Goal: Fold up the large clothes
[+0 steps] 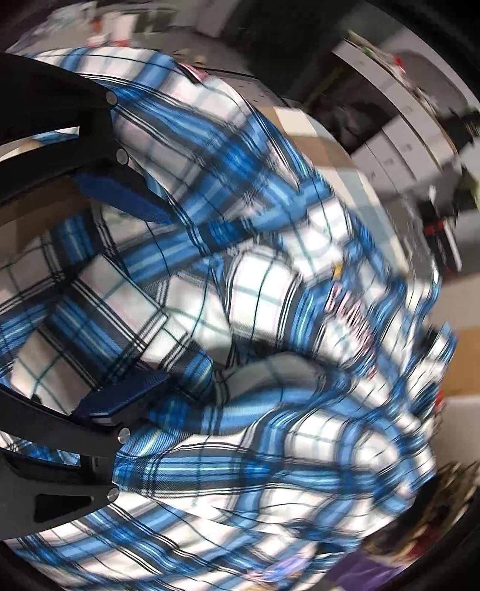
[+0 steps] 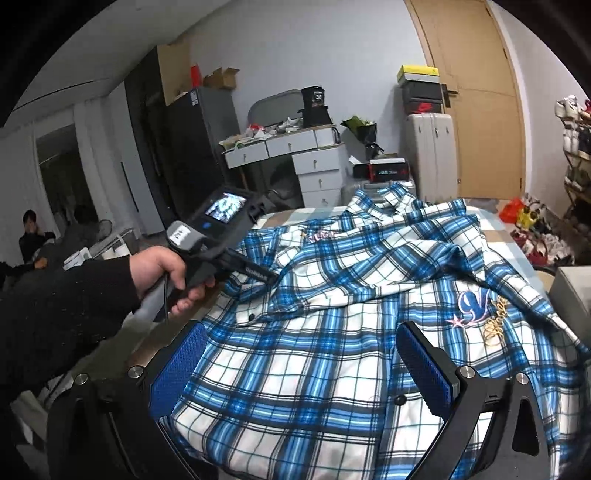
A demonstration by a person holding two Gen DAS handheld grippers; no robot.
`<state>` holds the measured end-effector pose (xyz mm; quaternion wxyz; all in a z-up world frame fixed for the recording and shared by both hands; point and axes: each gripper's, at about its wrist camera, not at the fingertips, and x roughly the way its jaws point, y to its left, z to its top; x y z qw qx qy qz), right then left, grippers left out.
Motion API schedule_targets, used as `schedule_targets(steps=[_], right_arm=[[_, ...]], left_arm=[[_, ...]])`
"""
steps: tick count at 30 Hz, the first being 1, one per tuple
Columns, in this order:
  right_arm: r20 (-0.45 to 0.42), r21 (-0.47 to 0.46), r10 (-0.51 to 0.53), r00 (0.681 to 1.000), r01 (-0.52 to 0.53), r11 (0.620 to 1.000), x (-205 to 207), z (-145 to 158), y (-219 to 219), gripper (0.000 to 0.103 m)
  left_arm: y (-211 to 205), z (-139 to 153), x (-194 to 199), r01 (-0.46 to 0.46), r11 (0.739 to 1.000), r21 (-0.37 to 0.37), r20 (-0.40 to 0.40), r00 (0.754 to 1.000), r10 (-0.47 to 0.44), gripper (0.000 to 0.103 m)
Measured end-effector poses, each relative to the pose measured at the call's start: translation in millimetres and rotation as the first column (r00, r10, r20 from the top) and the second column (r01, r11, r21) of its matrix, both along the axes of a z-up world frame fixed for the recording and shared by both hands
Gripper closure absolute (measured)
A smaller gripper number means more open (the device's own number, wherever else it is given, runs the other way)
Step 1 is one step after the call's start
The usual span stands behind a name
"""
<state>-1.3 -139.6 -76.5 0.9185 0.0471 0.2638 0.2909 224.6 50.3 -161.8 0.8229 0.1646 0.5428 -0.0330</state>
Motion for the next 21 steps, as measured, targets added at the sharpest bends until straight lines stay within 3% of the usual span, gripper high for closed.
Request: schedule_targets(steps=[3, 7, 10, 14, 21], right_arm=[[-0.032, 0.041, -0.005, 0.999, 0.006, 0.999, 5.2, -0.7, -7.2, 0.000], [-0.061, 0.082, -0.012, 0.998, 0.017, 0.996, 7.2, -0.3, -14.6, 0.000], [-0.080, 0.100, -0.012, 0.997, 0.020, 0.995, 9.4, -1.0, -16.9, 0.000], [-0.096, 0.104, -0.014, 0.995, 0.024, 0.994, 10.8, -2.2, -17.9, 0.000], [-0.098, 0.115, -0.021, 0.995, 0.033, 0.993, 10.3, -1.9, -21.2, 0.000]], left_arm=[[-5.8, -7.1, 2.0, 0.032, 0.999, 0.003, 0.000, 0.999, -0.032, 0.029], [-10.2, -7.4, -0.2, 0.062, 0.993, -0.099, -0.035, 0.997, -0.066, 0.074], [-19.3, -6.4, -5.2, 0.083, 0.995, -0.049, -0.039, 0.996, -0.085, 0.092], [-11.0, -0.9, -9.6, 0.054, 0.996, -0.065, -0.053, 0.997, -0.058, 0.099], [20.7, 13.4, -14.0, -0.032, 0.999, -0.030, -0.021, 0.999, 0.031, 0.099]])
